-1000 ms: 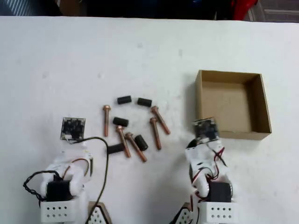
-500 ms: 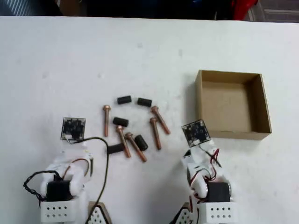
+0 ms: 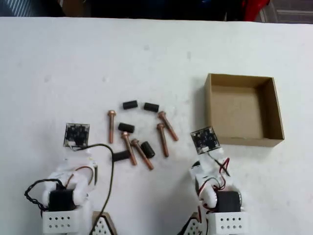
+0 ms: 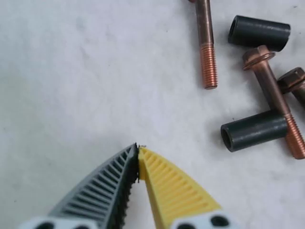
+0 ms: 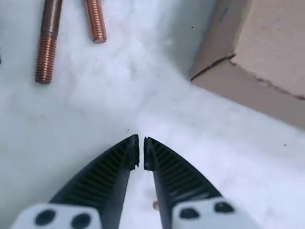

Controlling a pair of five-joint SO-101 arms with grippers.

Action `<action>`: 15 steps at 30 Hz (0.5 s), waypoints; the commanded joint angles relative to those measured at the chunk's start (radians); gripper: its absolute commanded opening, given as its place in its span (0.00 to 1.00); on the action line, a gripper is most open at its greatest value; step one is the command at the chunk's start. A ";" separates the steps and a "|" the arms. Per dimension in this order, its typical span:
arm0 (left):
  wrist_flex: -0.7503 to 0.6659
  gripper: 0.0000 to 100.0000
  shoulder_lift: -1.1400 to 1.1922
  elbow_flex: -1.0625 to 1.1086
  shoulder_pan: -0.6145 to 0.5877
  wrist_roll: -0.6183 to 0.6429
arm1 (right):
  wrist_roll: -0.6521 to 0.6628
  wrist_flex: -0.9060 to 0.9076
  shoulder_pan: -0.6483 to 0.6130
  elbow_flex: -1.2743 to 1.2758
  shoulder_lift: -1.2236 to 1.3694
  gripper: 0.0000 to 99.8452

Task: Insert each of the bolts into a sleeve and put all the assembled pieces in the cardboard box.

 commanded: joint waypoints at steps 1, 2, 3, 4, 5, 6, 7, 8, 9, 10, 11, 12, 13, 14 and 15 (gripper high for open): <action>0.005 0.02 -0.005 -0.003 0.007 0.006 | -0.034 -0.028 -0.001 0.009 -0.012 0.02; 0.005 0.02 -0.005 -0.003 0.005 0.005 | -0.034 -0.061 0.004 0.006 -0.013 0.02; 0.005 0.02 -0.005 -0.003 0.005 0.005 | -0.034 -0.096 0.008 0.005 -0.013 0.02; 0.005 0.02 -0.005 -0.003 0.005 0.005 | -0.028 -0.124 0.015 0.002 -0.013 0.02; 0.005 0.02 -0.005 -0.003 0.005 0.005 | 0.002 -0.154 0.019 -0.002 -0.013 0.02; 0.005 0.02 -0.005 -0.003 0.005 0.005 | 0.048 -0.174 0.021 -0.011 -0.013 0.02; 0.005 0.02 -0.005 -0.003 0.005 0.005 | 0.087 -0.180 0.025 -0.020 -0.013 0.02; 0.005 0.02 -0.005 -0.003 0.005 0.005 | 0.109 -0.182 0.031 -0.035 -0.012 0.02; 0.005 0.02 -0.005 -0.003 0.005 0.005 | 0.107 -0.182 0.038 -0.055 -0.010 0.02; 0.005 0.02 -0.005 -0.003 0.005 0.005 | 0.106 -0.176 0.048 -0.075 -0.010 0.02; 0.005 0.02 -0.005 -0.003 0.005 0.005 | 0.115 -0.159 0.054 -0.098 -0.010 0.02; 0.005 0.02 -0.005 -0.003 0.005 0.005 | 0.124 -0.137 0.054 -0.127 -0.010 0.02; 0.005 0.02 -0.005 -0.003 0.005 0.005 | 0.140 -0.105 0.054 -0.163 -0.010 0.02; 0.005 0.02 -0.005 -0.003 0.005 0.005 | 0.155 -0.076 0.054 -0.199 -0.008 0.03; 0.005 0.02 -0.005 -0.003 0.005 0.005 | 0.164 -0.053 0.058 -0.236 -0.008 0.05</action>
